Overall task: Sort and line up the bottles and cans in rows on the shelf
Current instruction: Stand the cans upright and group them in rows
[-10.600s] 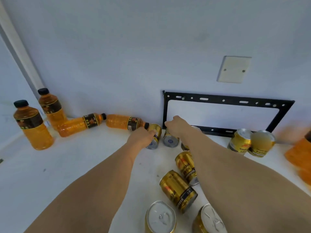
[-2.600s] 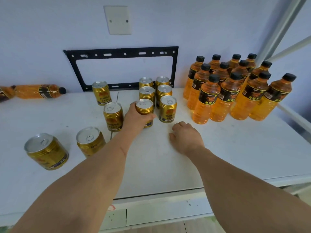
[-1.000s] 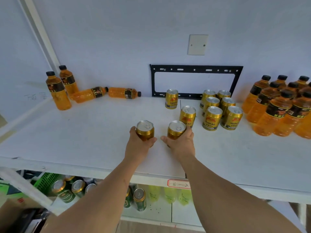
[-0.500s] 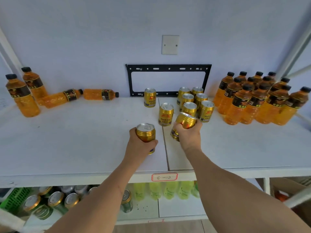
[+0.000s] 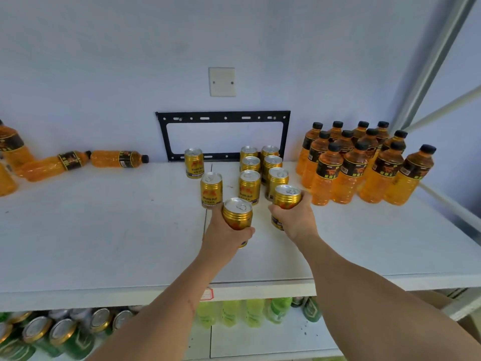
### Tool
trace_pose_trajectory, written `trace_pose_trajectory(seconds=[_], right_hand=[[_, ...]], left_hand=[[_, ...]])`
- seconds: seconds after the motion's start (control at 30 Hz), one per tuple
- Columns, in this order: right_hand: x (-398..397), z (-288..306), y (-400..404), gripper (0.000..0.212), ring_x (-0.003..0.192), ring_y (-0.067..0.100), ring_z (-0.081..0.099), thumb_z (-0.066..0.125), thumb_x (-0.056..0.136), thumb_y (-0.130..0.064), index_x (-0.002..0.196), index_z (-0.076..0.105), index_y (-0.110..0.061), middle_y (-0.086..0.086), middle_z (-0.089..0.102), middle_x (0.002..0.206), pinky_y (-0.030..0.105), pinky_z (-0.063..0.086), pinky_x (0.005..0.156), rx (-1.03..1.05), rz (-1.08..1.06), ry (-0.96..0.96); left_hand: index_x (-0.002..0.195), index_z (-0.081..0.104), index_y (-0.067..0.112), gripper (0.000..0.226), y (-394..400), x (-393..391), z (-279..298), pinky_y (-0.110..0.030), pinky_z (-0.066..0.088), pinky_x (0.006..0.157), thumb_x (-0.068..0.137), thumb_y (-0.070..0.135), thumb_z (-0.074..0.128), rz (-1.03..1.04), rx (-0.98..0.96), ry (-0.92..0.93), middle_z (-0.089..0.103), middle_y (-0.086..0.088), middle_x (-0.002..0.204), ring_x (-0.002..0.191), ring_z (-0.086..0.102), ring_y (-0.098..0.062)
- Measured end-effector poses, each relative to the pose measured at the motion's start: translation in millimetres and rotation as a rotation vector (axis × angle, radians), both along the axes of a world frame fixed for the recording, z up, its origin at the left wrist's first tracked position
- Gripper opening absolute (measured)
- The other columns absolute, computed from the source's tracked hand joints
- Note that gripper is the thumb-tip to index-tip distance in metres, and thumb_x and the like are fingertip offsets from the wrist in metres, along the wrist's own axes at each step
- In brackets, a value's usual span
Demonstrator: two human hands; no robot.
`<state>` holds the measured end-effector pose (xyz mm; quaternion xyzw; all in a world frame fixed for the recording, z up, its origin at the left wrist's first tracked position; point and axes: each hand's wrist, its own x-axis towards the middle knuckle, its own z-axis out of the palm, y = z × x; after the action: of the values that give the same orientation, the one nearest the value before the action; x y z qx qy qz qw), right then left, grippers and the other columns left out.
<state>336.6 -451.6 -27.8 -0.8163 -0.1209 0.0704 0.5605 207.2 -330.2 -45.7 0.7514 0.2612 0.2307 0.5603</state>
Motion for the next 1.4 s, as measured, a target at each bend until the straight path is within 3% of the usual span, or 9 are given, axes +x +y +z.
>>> trace_pose_trajectory(seconds=[0.17, 0.37, 0.53, 0.7, 0.83, 0.93, 1.03, 1.1, 1.4], right_hand=[[41, -14, -9, 0.092, 0.127, 0.021, 0.047, 0.084, 0.076, -0.029, 0.147, 0.026, -0.023, 0.0, 0.043, 0.142, 0.036, 0.044, 0.101, -0.008, 0.074, 0.011], [59, -30, -11, 0.089, 0.129, 0.021, 0.049, 0.082, 0.077, -0.033, 0.147, 0.028, -0.027, -0.002, 0.049, 0.142, 0.04, 0.043, 0.106, -0.032, 0.151, 0.049], [68, -32, -6, 0.088, 0.133, 0.02, 0.046, 0.081, 0.079, -0.029, 0.148, 0.027, -0.028, -0.003, 0.047, 0.145, 0.039, 0.041, 0.108, -0.033, 0.199, 0.061], [70, -33, -2, 0.09, 0.134, 0.02, 0.044, 0.081, 0.079, -0.028, 0.149, 0.025, -0.027, -0.002, 0.045, 0.147, 0.038, 0.04, 0.108, -0.039, 0.223, 0.056], [64, -35, -7, 0.107, 0.14, 0.023, 0.037, 0.082, 0.073, -0.048, 0.154, 0.017, -0.023, -0.001, 0.032, 0.156, 0.041, 0.038, 0.11, -0.2, 0.19, 0.053], [40, -38, -16, 0.087, 0.133, 0.027, 0.042, 0.068, 0.082, -0.056, 0.148, 0.028, -0.016, 0.006, 0.039, 0.146, 0.042, 0.041, 0.106, -0.415, 0.112, -0.075], [14, -45, -24, 0.053, 0.119, 0.026, 0.048, 0.049, 0.095, -0.048, 0.134, 0.044, -0.013, 0.006, 0.05, 0.13, 0.039, 0.042, 0.098, -0.663, 0.116, -0.326], [3, -49, -26, 0.042, 0.114, 0.025, 0.049, 0.041, 0.097, -0.044, 0.127, 0.051, -0.015, 0.005, 0.053, 0.124, 0.038, 0.041, 0.094, -0.737, 0.185, -0.448], [5, -50, -29, 0.033, 0.109, 0.025, 0.048, 0.036, 0.1, -0.036, 0.113, 0.058, -0.015, 0.005, 0.057, 0.118, 0.037, 0.04, 0.089, -0.839, 0.363, -0.588]], left_hand=[[0.123, 0.034, 0.036, 0.077, -20, 28, -3, -0.011, 0.041, 0.064, 0.068, 0.02, 0.086, 0.079, 0.007, 0.026, 0.055, 0.016, 0.108, 0.091, 0.056, 0.0], [0.132, 0.036, 0.028, 0.083, -28, 40, -12, -0.017, 0.043, 0.074, 0.067, 0.019, 0.087, 0.173, -0.008, 0.051, 0.057, 0.009, 0.117, 0.105, 0.057, -0.013], [0.129, 0.036, 0.029, 0.081, -27, 42, -17, -0.011, 0.04, 0.068, 0.067, 0.016, 0.087, 0.206, -0.006, 0.047, 0.057, 0.011, 0.111, 0.095, 0.058, -0.005], [0.129, 0.036, 0.029, 0.082, -21, 48, -21, -0.021, 0.045, 0.079, 0.066, 0.016, 0.087, 0.226, -0.012, 0.037, 0.055, 0.011, 0.112, 0.1, 0.057, -0.009], [0.129, 0.037, 0.032, 0.081, -17, 52, -23, -0.027, 0.044, 0.084, 0.066, 0.023, 0.087, 0.216, 0.024, 0.061, 0.056, 0.011, 0.117, 0.108, 0.056, -0.013], [0.133, 0.039, 0.028, 0.084, -13, 58, -21, -0.029, 0.047, 0.087, 0.063, 0.032, 0.088, 0.221, 0.078, 0.081, 0.058, 0.008, 0.121, 0.11, 0.057, -0.016], [0.142, 0.036, 0.022, 0.095, -9, 66, -21, -0.032, 0.049, 0.092, 0.063, 0.035, 0.088, 0.211, 0.094, 0.097, 0.057, 0.002, 0.13, 0.117, 0.056, -0.02], [0.143, 0.032, 0.02, 0.094, -6, 70, -20, -0.03, 0.044, 0.094, 0.067, 0.031, 0.087, 0.188, 0.098, 0.102, 0.054, 0.0, 0.134, 0.122, 0.053, -0.021], [0.143, 0.033, 0.02, 0.092, 2, 85, -23, -0.029, 0.041, 0.093, 0.069, 0.03, 0.087, 0.17, 0.113, 0.134, 0.053, -0.002, 0.137, 0.125, 0.051, -0.024]])
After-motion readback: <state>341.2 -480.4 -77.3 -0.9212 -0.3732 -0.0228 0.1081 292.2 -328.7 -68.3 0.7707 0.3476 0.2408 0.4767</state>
